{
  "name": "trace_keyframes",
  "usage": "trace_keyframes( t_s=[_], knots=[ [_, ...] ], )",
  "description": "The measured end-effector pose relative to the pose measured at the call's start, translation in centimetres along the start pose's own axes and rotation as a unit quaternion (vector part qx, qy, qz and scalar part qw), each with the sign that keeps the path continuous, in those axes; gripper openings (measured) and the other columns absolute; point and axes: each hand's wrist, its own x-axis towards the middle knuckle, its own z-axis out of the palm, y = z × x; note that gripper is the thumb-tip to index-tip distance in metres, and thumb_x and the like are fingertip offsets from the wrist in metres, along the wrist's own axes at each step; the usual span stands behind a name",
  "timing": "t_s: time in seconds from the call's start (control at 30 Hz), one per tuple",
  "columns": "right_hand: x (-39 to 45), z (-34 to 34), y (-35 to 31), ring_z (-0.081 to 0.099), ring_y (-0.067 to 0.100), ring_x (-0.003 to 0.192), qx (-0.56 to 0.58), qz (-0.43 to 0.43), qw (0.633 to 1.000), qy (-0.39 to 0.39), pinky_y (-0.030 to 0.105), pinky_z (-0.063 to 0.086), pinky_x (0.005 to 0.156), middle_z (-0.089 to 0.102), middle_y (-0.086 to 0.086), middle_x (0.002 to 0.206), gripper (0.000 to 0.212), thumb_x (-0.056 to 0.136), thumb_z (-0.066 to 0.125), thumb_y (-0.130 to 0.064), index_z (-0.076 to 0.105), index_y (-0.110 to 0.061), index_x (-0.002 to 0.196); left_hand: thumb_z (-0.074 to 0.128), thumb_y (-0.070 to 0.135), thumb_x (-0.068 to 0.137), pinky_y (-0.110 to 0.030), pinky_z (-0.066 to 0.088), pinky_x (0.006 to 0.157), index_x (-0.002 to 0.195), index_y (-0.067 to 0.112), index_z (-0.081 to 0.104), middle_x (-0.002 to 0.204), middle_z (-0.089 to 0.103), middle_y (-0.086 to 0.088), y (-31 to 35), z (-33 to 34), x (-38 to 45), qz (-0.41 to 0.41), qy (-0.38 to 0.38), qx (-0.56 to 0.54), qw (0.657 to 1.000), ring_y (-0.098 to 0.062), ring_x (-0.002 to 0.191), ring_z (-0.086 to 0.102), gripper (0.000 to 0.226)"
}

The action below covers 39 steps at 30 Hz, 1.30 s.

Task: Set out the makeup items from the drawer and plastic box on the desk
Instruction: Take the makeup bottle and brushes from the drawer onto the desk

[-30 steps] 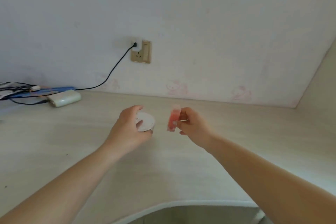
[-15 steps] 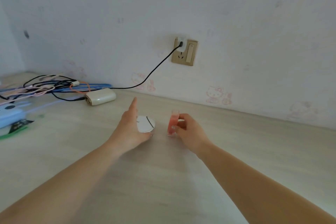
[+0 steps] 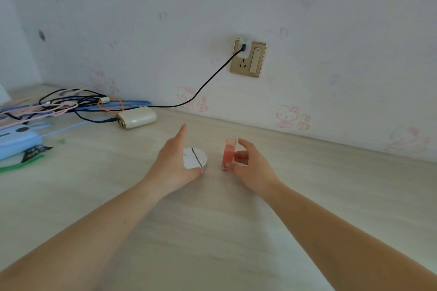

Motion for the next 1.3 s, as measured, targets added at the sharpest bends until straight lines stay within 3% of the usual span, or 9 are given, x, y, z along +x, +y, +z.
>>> trace_keyframes(
  t_s=[0.07, 0.17, 0.23, 0.33, 0.43, 0.73, 0.97, 1.13, 1.3],
  knots=[
    [-0.8, -1.0, 0.1, 0.056, 0.001, 0.104, 0.021, -0.022, 0.999, 0.043, 0.010, 0.039, 0.083, 0.059, -0.011, 0.110, 0.061, 0.085, 0.066, -0.018, 0.039, -0.028, 0.139, 0.077, 0.028, 0.073, -0.034, 0.039, 0.106, 0.148, 0.031, 0.021, 0.140, 0.040, 0.002, 1.4, -0.3, -0.8, 0.043, 0.038, 0.015, 0.998, -0.016, 0.127, 0.041, 0.094],
    [-2.8, -3.5, 0.3, 0.061, -0.003, 0.093, 0.077, -0.058, 0.989, 0.113, 0.000, 0.042, 0.074, 0.064, -0.012, 0.101, 0.041, 0.088, 0.062, -0.014, 0.054, -0.027, 0.125, 0.069, 0.016, 0.082, -0.026, 0.044, 0.094, 0.125, 0.028, 0.054, 0.109, 0.063, 0.012, 5.4, -0.3, -2.4, 0.117, 0.083, -0.022, 0.989, -0.003, 0.096, 0.058, 0.048],
    [-4.0, -4.8, 0.3, 0.062, 0.002, 0.089, 0.095, -0.071, 0.983, 0.138, 0.007, 0.046, 0.078, 0.066, -0.012, 0.094, 0.030, 0.088, 0.061, -0.011, 0.060, -0.029, 0.112, 0.066, 0.012, 0.083, -0.026, 0.047, 0.089, 0.106, 0.032, 0.063, 0.092, 0.068, 0.015, 7.7, 0.1, -3.4, 0.130, 0.060, -0.055, 0.988, 0.001, 0.082, 0.061, 0.031],
    [-6.7, -7.5, 1.0, 0.064, 0.011, 0.089, 0.113, -0.072, 0.979, 0.155, 0.036, 0.053, 0.089, 0.067, -0.010, 0.088, 0.031, 0.086, 0.062, -0.007, 0.060, -0.038, 0.094, 0.066, 0.013, 0.083, -0.033, 0.051, 0.084, 0.085, 0.042, 0.066, 0.081, 0.069, 0.017, 10.8, 1.7, -5.4, 0.146, 0.010, -0.111, 0.983, -0.006, 0.075, 0.063, 0.029],
    [-10.4, -11.1, 1.8, 0.066, 0.016, 0.092, 0.107, -0.079, 0.977, 0.166, 0.045, 0.052, 0.093, 0.068, -0.010, 0.089, 0.032, 0.085, 0.062, -0.006, 0.061, -0.037, 0.092, 0.063, 0.036, 0.074, -0.041, 0.049, 0.092, 0.081, 0.050, 0.067, 0.085, 0.071, 0.018, 13.8, 4.2, -7.5, 0.167, -0.020, -0.147, 0.975, -0.015, 0.085, 0.067, 0.016],
    [-29.8, -25.6, 8.8, 0.064, 0.010, 0.088, 0.040, -0.029, 0.965, 0.257, 0.038, 0.051, 0.093, 0.067, -0.007, 0.092, 0.033, 0.086, 0.064, -0.006, 0.063, -0.037, 0.096, 0.067, 0.011, 0.086, -0.025, 0.050, 0.082, 0.089, 0.033, 0.065, 0.089, 0.070, 0.008, 25.2, 19.1, -17.0, 0.288, -0.234, -0.150, 0.916, -0.013, 0.083, 0.066, 0.022],
    [-45.3, -33.2, 16.6, 0.063, -0.004, 0.077, -0.013, 0.116, 0.937, 0.329, 0.027, 0.047, 0.086, 0.066, -0.014, 0.087, 0.040, 0.085, 0.064, 0.000, 0.062, -0.040, 0.089, 0.064, 0.021, 0.087, -0.021, 0.048, 0.085, 0.107, 0.030, 0.065, 0.097, 0.068, 0.015, 31.5, 29.0, -27.3, 0.388, -0.419, -0.049, 0.819, 0.003, 0.088, 0.060, 0.021],
    [-49.7, -34.4, 20.7, 0.062, 0.010, 0.087, -0.090, 0.223, 0.933, 0.268, 0.027, 0.049, 0.088, 0.064, -0.016, 0.085, 0.029, 0.081, 0.067, -0.005, 0.063, -0.033, 0.089, 0.061, 0.032, 0.088, -0.026, 0.048, 0.085, 0.117, 0.026, 0.061, 0.107, 0.064, 0.014, 32.0, 34.1, -32.8, 0.446, -0.501, 0.128, 0.730, -0.005, 0.095, 0.059, 0.029],
    [-49.9, -33.8, 24.7, 0.061, 0.014, 0.098, -0.295, 0.350, 0.889, 0.036, 0.025, 0.048, 0.087, 0.065, -0.009, 0.102, 0.027, 0.084, 0.064, -0.028, 0.066, -0.024, 0.110, 0.061, 0.035, 0.088, -0.030, 0.048, 0.080, 0.121, 0.025, 0.057, 0.112, 0.064, 0.008, 29.5, 38.2, -36.1, 0.446, -0.530, 0.294, 0.659, -0.014, 0.104, 0.058, 0.035]
  ],
)
